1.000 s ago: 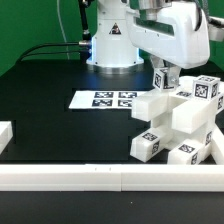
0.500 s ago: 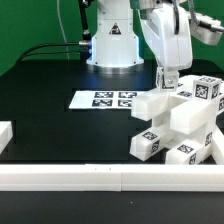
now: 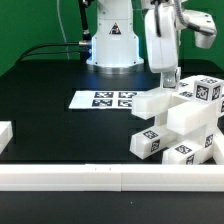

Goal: Assemble chair

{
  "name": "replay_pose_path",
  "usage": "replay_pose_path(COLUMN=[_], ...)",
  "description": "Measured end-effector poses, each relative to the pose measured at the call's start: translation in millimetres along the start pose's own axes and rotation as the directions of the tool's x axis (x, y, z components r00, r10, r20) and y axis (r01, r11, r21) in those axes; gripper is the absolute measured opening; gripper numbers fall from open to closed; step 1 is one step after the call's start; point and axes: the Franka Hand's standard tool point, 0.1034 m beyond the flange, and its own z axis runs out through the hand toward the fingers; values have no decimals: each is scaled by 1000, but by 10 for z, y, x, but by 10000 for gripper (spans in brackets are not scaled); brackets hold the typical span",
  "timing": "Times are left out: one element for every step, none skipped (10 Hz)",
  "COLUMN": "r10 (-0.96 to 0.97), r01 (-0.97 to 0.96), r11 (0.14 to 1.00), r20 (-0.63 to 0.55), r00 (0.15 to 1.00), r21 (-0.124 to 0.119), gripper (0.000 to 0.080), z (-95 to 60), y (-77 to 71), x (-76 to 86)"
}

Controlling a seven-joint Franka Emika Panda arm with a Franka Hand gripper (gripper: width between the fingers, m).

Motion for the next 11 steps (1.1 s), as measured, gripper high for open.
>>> replay_pose_path(r10=[29, 114, 126, 126, 69, -66, -261, -460, -482, -554, -611], r01=[-29, -114, -126, -126, -69, 66, 261, 461, 483, 555, 612], r11=[1000, 993, 992, 992, 998, 998, 965, 887, 875, 832, 790], r20=[4, 7, 8, 8, 8, 7, 6, 23, 26, 28, 30], r00=[1000, 993, 992, 992, 998, 998, 965, 887, 876, 832, 791], r21=[0, -1, -1, -2, -2, 0, -6, -34, -30, -28, -26], gripper=[281, 281, 281, 342, 478, 478, 610, 637, 637, 647, 649], z=[1, 5, 6, 9, 10, 8, 7, 7, 5, 6, 6], y=[2, 7, 9, 12, 12, 7, 14, 58, 50, 51, 51], x=[-10, -24, -28, -30, -29, -17, -11, -51, -55, -51, -50])
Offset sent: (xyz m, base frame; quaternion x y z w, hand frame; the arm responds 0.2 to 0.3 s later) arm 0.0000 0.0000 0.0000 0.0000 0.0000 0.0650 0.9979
